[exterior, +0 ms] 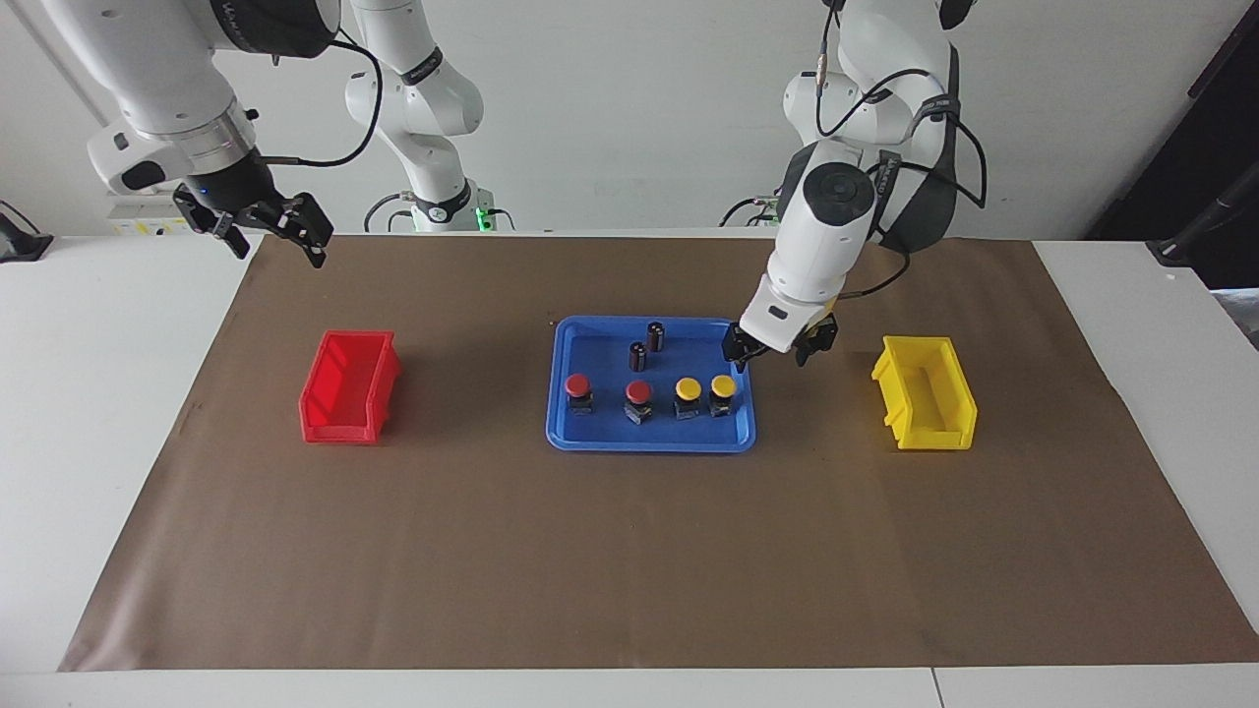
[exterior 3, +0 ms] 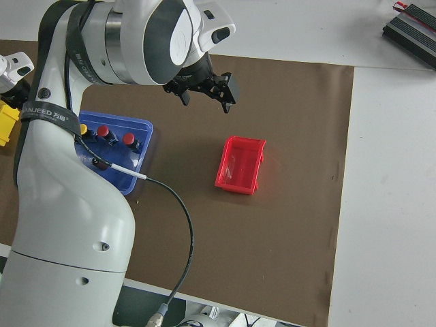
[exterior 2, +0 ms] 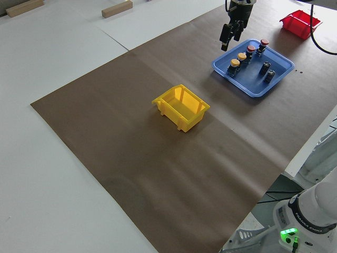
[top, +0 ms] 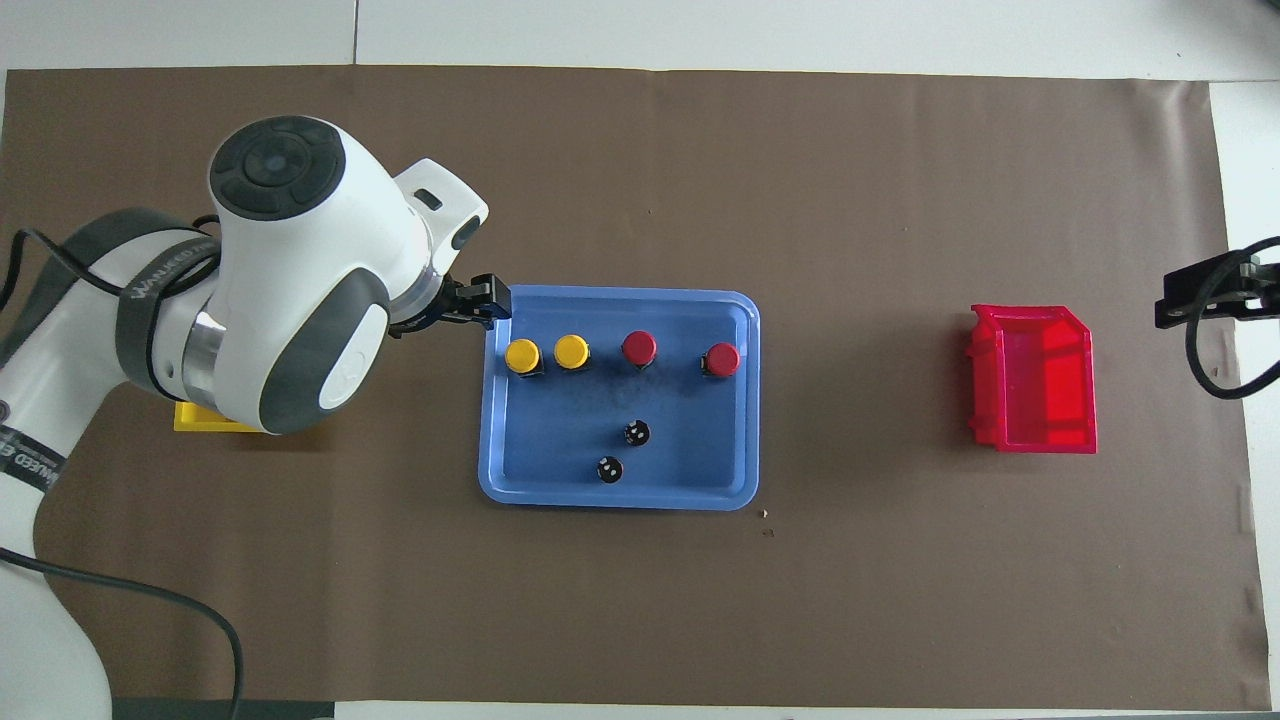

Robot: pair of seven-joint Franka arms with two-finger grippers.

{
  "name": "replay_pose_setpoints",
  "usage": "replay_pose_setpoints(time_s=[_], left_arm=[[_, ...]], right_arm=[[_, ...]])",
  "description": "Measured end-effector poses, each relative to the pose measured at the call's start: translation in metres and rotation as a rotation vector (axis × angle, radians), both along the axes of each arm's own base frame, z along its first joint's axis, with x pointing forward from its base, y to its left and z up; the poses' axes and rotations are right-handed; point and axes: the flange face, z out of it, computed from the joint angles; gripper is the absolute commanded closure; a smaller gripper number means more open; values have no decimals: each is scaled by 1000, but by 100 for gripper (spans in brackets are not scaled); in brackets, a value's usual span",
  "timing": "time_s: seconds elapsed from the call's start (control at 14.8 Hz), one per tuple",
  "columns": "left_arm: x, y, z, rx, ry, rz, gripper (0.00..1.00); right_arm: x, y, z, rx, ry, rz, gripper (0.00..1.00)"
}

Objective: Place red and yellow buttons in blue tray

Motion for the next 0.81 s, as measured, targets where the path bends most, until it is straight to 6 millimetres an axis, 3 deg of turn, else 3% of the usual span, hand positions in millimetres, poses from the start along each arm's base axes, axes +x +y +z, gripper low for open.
replay_pose_setpoints(time_s=[0.2,0.34,0.47,0.61,0.81], left_arm=[[8,75,45,-19,16,-122,0],[11,129,76,-32,-19,-110,0],[5,169,102,-36,-47,-63,0],[-2,199,126,-39,-73,-11,0],[-9,209,162,-44,-111,5,0]], right_arm=[[0,2,0,0,0,4,0],[0,2,1,0,-1,4,0],[0,3,1,0,-2,7,0],[1,8,1,0,-2,15,0],[1,19,1,0,-2,36,0]])
